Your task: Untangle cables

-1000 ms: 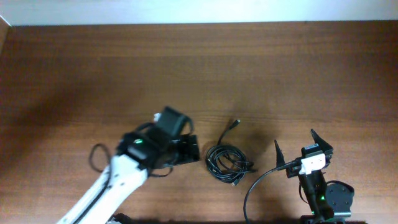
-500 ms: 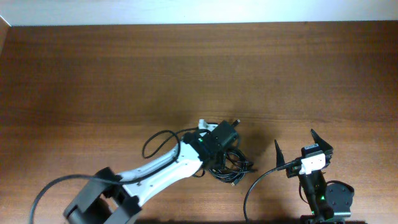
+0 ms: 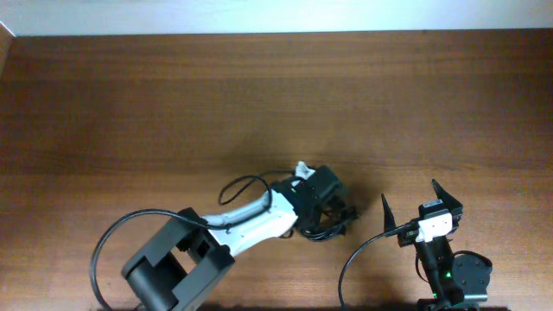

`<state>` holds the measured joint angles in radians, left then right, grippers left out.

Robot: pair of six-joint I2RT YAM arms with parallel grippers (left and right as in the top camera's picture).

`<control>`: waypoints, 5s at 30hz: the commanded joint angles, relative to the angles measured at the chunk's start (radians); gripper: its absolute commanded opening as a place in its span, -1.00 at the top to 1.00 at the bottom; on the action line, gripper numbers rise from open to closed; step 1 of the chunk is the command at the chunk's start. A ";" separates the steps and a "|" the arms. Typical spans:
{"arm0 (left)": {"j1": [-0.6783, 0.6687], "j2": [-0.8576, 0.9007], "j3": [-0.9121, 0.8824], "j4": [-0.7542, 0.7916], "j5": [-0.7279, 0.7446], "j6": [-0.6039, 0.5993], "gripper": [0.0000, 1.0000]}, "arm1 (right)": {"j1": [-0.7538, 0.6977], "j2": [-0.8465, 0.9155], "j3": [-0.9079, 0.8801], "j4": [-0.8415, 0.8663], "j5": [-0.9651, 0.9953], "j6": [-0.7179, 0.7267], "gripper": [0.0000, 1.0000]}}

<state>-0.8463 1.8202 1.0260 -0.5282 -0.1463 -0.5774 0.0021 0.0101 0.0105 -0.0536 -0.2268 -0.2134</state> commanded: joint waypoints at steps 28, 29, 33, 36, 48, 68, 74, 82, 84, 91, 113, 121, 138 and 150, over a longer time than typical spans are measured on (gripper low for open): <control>0.378 -0.058 -0.013 0.046 0.214 0.120 1.00 | 0.006 -0.005 -0.005 -0.006 -0.002 0.005 -0.97; 0.378 -0.058 -0.013 0.046 0.214 0.119 1.00 | 0.006 -0.005 -0.005 -0.006 -0.002 0.005 -0.97; 0.378 -0.058 -0.013 0.070 0.167 0.119 1.00 | 0.006 -0.005 -0.005 -0.006 -0.002 0.005 -0.97; 0.377 -0.058 -0.013 0.094 0.163 0.119 1.00 | 0.006 -0.005 -0.005 -0.006 -0.002 0.005 -0.97; 0.342 -0.058 -0.013 0.133 0.166 0.123 1.00 | 0.006 -0.005 -0.005 0.005 -0.138 0.079 -0.97; 0.338 -0.115 -0.042 0.000 0.793 0.562 1.00 | 0.006 0.005 0.032 -0.092 -0.777 1.693 -0.38; 0.320 -0.115 -0.042 0.002 0.670 0.379 1.00 | 0.131 0.005 0.032 -0.099 -0.621 1.761 -0.28; 0.162 -0.115 -0.042 0.052 0.542 0.338 1.00 | 0.341 0.016 0.032 -0.085 -0.222 1.800 -0.28; 0.145 -0.115 -0.042 0.068 0.543 0.314 1.00 | 0.365 0.060 0.032 -0.085 -0.194 1.789 -0.26; 0.144 -0.134 -0.042 0.036 0.655 0.317 1.00 | 0.391 0.470 0.032 -0.082 -0.190 1.747 0.63; 0.364 -0.497 -0.042 -0.233 0.617 0.335 1.00 | 0.391 0.635 0.032 0.233 -0.906 1.212 0.92; 0.490 -0.497 -0.040 -0.228 0.674 0.207 1.00 | 0.391 0.635 0.032 0.083 -0.818 1.211 0.92; 0.581 -0.617 -0.039 -0.234 0.896 0.207 1.00 | 0.389 0.637 0.037 0.090 -0.703 1.129 0.78; 0.581 -0.616 -0.039 -0.270 0.853 0.284 1.00 | 0.389 0.637 0.180 0.143 -0.721 1.191 0.92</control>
<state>-0.2714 1.2266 0.9722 -0.7979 0.6979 -0.3595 0.3862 0.6453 0.1490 0.0692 -0.9241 0.9352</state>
